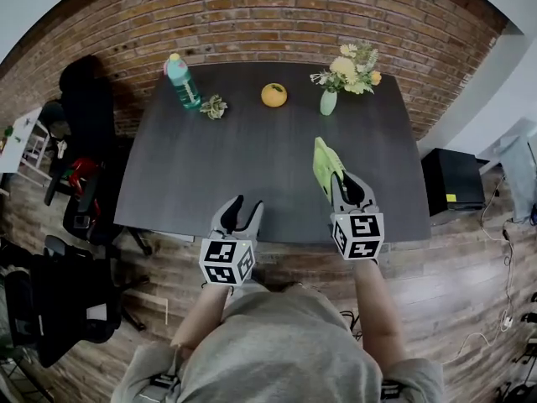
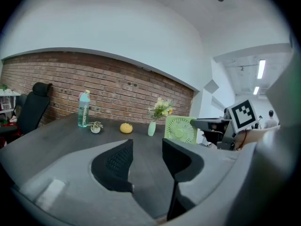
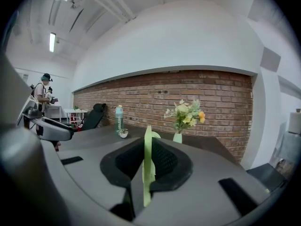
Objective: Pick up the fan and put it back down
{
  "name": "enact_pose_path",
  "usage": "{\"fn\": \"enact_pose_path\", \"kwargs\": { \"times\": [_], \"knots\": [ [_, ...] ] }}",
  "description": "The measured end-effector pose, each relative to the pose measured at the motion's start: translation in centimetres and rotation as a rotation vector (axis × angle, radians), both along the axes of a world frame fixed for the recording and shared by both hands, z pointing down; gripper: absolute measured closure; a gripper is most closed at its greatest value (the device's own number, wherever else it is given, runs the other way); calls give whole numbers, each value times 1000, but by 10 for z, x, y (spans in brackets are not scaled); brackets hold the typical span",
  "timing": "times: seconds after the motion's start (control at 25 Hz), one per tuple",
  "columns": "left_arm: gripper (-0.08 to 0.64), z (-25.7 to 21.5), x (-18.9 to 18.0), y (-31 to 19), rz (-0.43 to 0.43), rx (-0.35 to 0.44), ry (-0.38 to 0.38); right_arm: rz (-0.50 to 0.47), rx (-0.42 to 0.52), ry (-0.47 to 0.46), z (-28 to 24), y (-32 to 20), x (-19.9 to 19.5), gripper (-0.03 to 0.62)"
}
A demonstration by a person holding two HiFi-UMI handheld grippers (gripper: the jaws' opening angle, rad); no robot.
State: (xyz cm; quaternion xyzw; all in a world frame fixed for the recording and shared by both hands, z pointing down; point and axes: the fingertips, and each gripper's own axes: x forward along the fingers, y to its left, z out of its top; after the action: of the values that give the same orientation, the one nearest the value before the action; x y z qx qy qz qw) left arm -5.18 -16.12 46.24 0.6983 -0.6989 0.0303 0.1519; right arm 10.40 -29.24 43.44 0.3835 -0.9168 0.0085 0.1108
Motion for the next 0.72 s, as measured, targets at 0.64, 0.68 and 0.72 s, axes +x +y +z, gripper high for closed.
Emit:
{"fn": "enact_pose_path", "kwargs": {
  "times": [0.64, 0.68, 0.72],
  "knots": [
    [360, -1, -188, 73, -235, -1, -10, -233, -5, -6, 4, 41, -218, 546],
    [360, -1, -197, 77, -245, -2, -10, -244, -5, -7, 4, 44, -229, 546],
    [360, 0, -207, 81, -255, -3, -11, -255, -5, -8, 5, 47, -241, 546]
  ]
}}
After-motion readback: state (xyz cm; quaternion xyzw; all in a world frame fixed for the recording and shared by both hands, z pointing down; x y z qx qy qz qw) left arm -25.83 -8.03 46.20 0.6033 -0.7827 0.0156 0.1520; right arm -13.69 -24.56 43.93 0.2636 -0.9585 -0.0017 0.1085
